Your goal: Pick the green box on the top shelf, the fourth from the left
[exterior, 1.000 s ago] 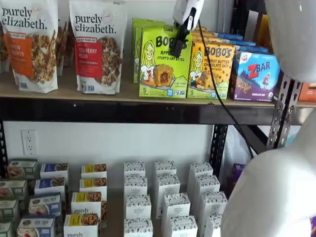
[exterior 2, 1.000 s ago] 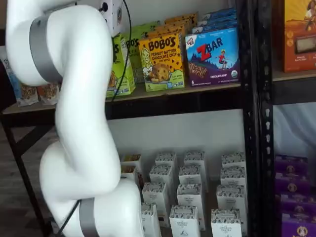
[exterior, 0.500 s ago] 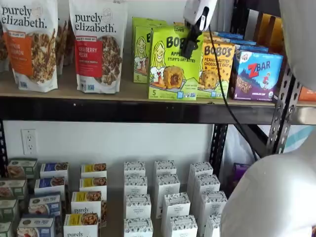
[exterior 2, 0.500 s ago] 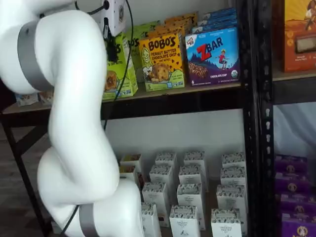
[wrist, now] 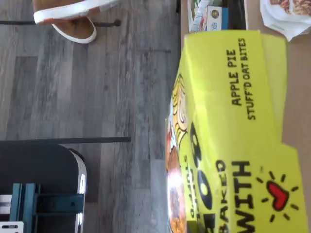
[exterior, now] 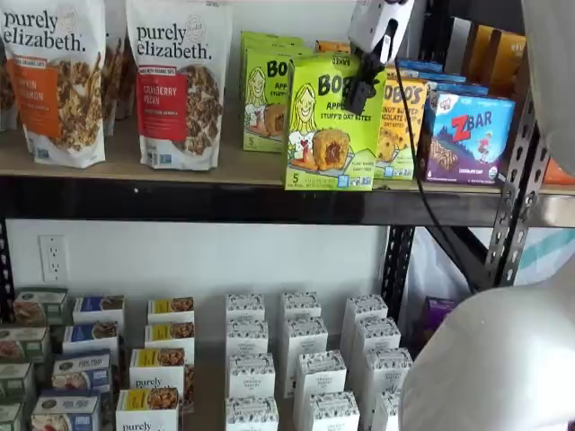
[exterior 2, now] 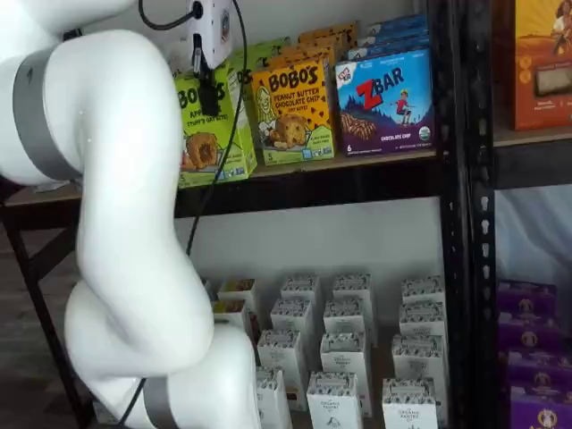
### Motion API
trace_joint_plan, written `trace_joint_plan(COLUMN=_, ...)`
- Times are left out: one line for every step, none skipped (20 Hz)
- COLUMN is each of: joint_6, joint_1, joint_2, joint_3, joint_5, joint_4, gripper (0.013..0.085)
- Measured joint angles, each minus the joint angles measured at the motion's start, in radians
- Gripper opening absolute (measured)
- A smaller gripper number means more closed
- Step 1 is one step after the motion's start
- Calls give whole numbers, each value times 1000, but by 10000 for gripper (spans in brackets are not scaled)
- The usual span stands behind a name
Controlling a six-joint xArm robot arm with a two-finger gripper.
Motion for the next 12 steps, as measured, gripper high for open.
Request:
trace_joint_plan(joint_6=-2, joint_1=-1, joint_2=-4, joint_3=5, joint_5=-1, joint_4=-1, gripper=170)
trace_joint_plan(joint_6=-3, joint_1=-2, joint_2=-8, joint_3=11, joint_5=-3, joint_4=-4, gripper=170)
trace_joint_plan(joint_6=-4, joint_1=-2, joint_2=-13, joint_3=17, joint_5=-6, joint_4=-6, gripper=170)
trace_joint_plan(joint_6=-5, joint_1=-2, joint_2=-18, joint_3=24, joint_5=-10, joint_4=-7, gripper=170)
trace_joint_plan(joint_6=-6, joint_1=-2, joint_2=-23, joint_3=31, joint_5=-14, joint_4=-8, gripper=170)
trace_joint_plan(joint_6=-6, joint_1=-2, joint_2=-27, joint_3=37, joint_5=-17, joint_4=-9, gripper=170)
trace_joint_plan(joint_6=-6, joint_1=-1, joint_2=-31, joint_3=43, joint_5=-19, joint_4=-11, gripper=170)
trace_joint_plan(joint_6=-6, joint_1=0, joint_2=-34, joint_3=48, joint_5=-21, joint_4=-12, gripper=170)
trace_joint_plan(joint_6=-6, joint_1=2, joint_2=-37, joint_3=53, joint_5=-23, joint_4=-14, gripper=170)
trace_joint_plan(joint_6=-5, joint_1=2, joint_2=-39, joint_3=57, joint_5=-25, joint_4=-14, gripper=170)
trace_joint_plan(joint_6=-5, joint_1=3, joint_2=-41, joint_3=61, joint_5=-27, joint_4=-14, gripper=170)
trace_joint_plan(joint_6=-5, joint_1=4, joint_2=-43, joint_3=65, joint_5=-28, joint_4=-13, gripper=170)
